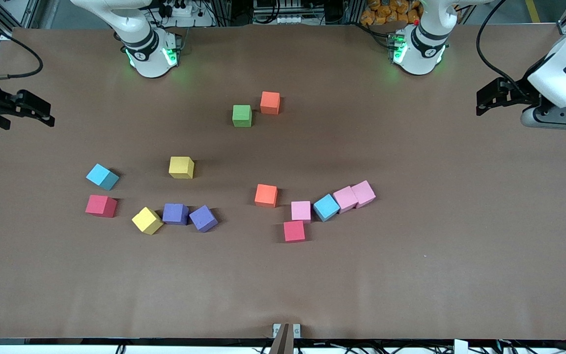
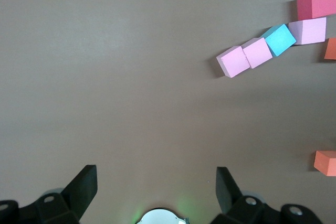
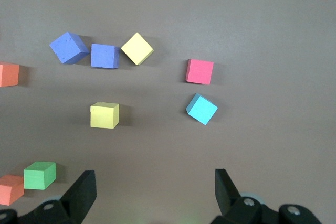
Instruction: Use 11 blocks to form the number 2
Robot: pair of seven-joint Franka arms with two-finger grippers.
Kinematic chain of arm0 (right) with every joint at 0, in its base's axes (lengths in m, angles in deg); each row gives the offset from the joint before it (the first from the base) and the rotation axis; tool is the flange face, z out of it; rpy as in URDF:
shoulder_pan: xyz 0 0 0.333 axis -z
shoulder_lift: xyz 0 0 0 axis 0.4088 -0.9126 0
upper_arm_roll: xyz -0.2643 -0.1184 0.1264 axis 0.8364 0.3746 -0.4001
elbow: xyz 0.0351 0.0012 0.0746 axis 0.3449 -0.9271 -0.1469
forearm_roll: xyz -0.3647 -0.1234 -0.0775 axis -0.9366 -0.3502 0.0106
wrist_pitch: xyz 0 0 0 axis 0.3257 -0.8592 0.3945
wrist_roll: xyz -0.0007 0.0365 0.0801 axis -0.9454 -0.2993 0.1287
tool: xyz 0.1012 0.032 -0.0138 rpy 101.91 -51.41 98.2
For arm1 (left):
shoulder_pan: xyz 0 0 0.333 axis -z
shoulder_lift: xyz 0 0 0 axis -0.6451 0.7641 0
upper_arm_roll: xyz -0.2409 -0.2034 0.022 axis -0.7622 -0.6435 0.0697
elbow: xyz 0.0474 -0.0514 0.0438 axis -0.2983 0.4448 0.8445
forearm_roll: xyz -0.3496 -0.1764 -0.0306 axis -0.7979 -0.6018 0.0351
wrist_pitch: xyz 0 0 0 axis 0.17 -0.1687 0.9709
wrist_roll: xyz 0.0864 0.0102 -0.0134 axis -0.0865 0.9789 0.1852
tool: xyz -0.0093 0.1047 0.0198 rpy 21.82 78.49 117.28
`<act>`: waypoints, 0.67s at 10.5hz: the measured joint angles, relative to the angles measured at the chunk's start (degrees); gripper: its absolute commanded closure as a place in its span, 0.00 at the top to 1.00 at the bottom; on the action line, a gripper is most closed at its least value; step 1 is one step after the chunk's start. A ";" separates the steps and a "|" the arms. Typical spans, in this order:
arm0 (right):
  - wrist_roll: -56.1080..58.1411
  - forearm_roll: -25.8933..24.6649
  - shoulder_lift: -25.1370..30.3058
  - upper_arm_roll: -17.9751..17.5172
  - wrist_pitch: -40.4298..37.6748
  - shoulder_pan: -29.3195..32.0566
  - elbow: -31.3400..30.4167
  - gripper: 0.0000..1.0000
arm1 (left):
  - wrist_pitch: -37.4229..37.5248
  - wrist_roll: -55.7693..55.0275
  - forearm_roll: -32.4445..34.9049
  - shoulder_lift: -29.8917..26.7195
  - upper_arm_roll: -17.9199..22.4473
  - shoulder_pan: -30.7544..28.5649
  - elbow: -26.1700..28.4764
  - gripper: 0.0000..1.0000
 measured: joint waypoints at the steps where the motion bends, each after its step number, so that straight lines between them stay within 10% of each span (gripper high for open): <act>1: 0.02 0.13 -0.13 -0.16 0.61 -0.55 0.00 1.00 | -0.04 0.00 0.03 0.04 -0.18 0.00 0.00 1.00; 7: -0.17 0.15 -5.56 -0.46 4.04 -6.35 -0.17 1.00 | -1.94 0.00 0.10 0.77 -0.31 -0.14 -0.01 1.00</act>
